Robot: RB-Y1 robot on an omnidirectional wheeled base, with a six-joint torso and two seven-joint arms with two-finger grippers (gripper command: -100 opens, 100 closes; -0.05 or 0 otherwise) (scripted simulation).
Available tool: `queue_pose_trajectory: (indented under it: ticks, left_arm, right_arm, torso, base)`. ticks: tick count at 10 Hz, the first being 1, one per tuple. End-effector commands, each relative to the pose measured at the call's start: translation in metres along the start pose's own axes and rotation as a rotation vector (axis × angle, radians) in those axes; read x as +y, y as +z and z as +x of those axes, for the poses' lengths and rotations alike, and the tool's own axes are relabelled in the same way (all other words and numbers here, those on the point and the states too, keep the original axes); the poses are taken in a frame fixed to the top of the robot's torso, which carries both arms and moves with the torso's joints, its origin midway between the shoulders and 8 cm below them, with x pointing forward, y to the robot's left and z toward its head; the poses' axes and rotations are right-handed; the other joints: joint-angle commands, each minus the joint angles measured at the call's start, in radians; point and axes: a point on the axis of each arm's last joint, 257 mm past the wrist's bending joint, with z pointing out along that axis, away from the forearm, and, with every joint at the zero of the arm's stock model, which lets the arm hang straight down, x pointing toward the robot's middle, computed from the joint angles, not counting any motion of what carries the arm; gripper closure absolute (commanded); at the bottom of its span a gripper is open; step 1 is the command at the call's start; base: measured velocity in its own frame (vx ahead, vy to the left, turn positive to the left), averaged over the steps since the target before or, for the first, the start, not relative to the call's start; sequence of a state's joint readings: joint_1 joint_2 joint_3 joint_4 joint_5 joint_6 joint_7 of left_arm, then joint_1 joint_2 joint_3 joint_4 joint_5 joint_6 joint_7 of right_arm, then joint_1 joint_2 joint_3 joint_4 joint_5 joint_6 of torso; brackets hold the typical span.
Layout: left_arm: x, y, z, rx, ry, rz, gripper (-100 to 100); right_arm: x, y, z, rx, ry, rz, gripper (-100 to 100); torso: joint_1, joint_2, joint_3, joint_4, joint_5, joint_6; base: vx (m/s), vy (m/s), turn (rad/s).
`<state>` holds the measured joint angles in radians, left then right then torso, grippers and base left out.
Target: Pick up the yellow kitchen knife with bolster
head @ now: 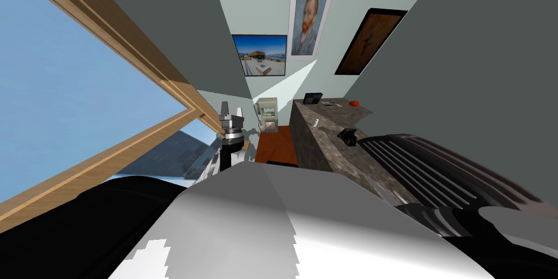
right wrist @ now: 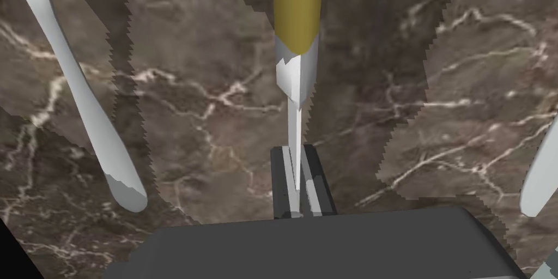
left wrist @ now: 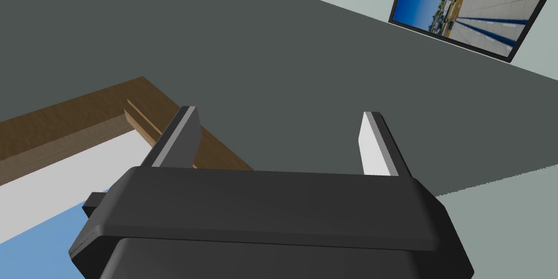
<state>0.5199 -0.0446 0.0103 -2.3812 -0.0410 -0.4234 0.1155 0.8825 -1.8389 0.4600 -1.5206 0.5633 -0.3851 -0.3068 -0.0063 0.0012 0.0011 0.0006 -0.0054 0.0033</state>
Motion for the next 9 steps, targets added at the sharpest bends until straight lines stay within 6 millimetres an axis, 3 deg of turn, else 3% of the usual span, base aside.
queue_pose_trajectory:
  ticks: [1, 2, 3, 7, 9]
  left_arm:
    - [0.000, 0.000, 0.000, 0.000, 0.000, 0.000, 0]
    - [0.000, 0.000, 0.000, 0.000, 0.000, 0.000, 0]
    - [0.000, 0.000, 0.000, 0.000, 0.000, 0.000, 0]
    - [0.000, 0.000, 0.000, 0.000, 0.000, 0.000, 0]
    - [0.000, 0.000, 0.000, 0.000, 0.000, 0.000, 0]
  right_arm:
    - [0.000, 0.000, 0.000, 0.000, 0.000, 0.000, 100]
    - [0.000, 0.000, 0.000, 0.001, -0.001, -0.001, 0]
    - [-0.014, -0.009, -0.009, 0.003, -0.026, 0.026, -100]
    - [-0.041, -0.033, -0.033, 0.020, -0.096, 0.078, -100]
    - [-0.041, -0.033, -0.033, 0.020, -0.096, 0.078, -100]
  torso:
    - [0.000, 0.000, 0.000, 0.000, 0.000, 0.000]
    - [-0.001, 0.000, 0.000, 0.000, 0.000, 0.000]
    - [-0.001, 0.000, 0.000, 0.000, 0.000, 0.000]
    - [0.003, 0.000, 0.000, 0.000, 0.001, 0.000]
    - [0.001, 0.000, 0.000, 0.000, 0.000, 0.000]
  base:
    - [0.000, 0.000, 0.000]
    - [0.000, 0.000, 0.000]
    - [-0.006, 0.016, 0.001]
    - [-0.007, 0.050, 0.011]
    - [0.003, 0.024, 0.004]
